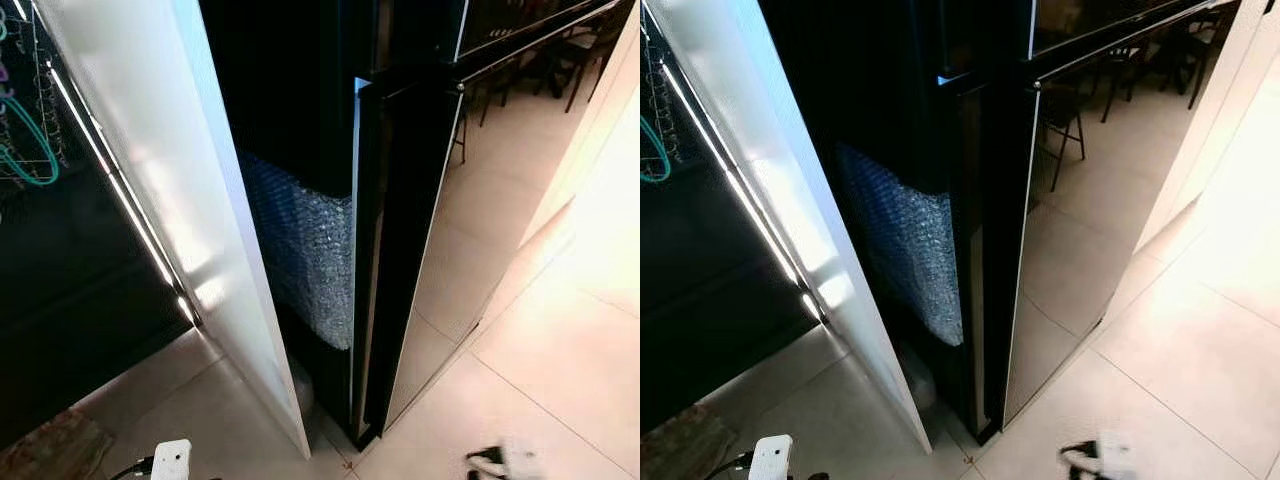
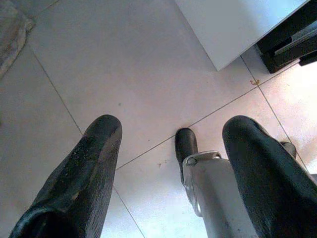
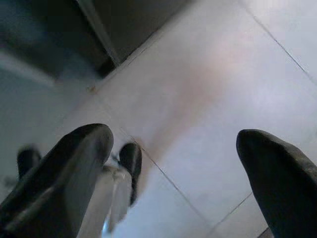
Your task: Restocking fridge
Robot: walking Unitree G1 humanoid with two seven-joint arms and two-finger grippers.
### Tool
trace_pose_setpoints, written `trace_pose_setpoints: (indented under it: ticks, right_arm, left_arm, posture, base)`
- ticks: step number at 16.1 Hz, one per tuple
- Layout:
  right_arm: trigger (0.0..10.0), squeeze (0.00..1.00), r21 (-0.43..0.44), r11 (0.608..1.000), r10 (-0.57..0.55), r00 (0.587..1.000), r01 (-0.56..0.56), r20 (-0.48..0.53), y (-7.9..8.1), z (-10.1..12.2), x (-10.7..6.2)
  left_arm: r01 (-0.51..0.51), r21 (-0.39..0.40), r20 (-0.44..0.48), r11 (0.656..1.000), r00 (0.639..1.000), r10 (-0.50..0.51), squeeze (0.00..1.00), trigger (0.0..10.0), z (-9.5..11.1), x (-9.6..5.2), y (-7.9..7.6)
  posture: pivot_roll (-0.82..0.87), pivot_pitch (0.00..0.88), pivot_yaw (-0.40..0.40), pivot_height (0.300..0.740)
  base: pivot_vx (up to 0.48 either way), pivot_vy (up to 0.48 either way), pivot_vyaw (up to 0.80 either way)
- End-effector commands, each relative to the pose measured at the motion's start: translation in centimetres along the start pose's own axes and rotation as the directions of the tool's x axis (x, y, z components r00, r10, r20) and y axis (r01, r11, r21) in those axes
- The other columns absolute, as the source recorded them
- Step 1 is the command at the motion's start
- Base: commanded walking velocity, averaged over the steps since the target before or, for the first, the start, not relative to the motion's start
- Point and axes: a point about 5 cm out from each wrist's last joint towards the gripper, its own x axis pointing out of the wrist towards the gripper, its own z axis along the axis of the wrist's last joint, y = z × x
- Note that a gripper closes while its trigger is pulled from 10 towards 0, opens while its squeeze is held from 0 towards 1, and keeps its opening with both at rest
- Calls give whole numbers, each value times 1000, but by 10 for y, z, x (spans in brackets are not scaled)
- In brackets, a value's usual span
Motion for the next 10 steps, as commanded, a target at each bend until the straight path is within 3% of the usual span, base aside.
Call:
trace_pose_setpoints:
  ticks: [1, 2, 5, 8, 10]
  right_arm:
    - [10000, 0, -106, 993, 55, 998, -57, -25, 13, -3, 1]
    - [10000, 0, -147, 986, 79, 996, -83, -30, 18, -3, 2]
    - [10000, 0, -136, 988, 68, 998, -69, -14, 26, 0, 4]
    - [10000, 0, 63, 998, -7, 1000, 7, -7, 22, -3, 3]
    - [10000, 0, 134, 990, -31, 999, 33, -14, 18, -8, 2]
  left_arm:
    - [-7, 26, -26, 1000, 1000, 7, 0, 10000, -3, -1, 4]
    - [-4, 28, -29, 1000, 1000, 5, 0, 10000, -3, -1, 4]
    - [3, 35, -36, 999, 999, -1, 0, 10000, -3, -1, 5]
    - [5, 99, -59, 995, 998, 1, 0, 10000, -3, -1, 8]
    - [5, 102, -63, 995, 998, 2, 0, 10000, -4, -1, 8]
  posture:
    - [-119, 0, 56, 740]
    - [-116, 0, 56, 740]
    - [-102, 0, 59, 740]
    - [-104, 0, 63, 740]
    - [-105, 0, 62, 740]
  base:
    - [0, 0, 0]
    - [0, 0, 0]
    - [0, 0, 0]
    - [0, 0, 0]
    - [0, -268, 0]
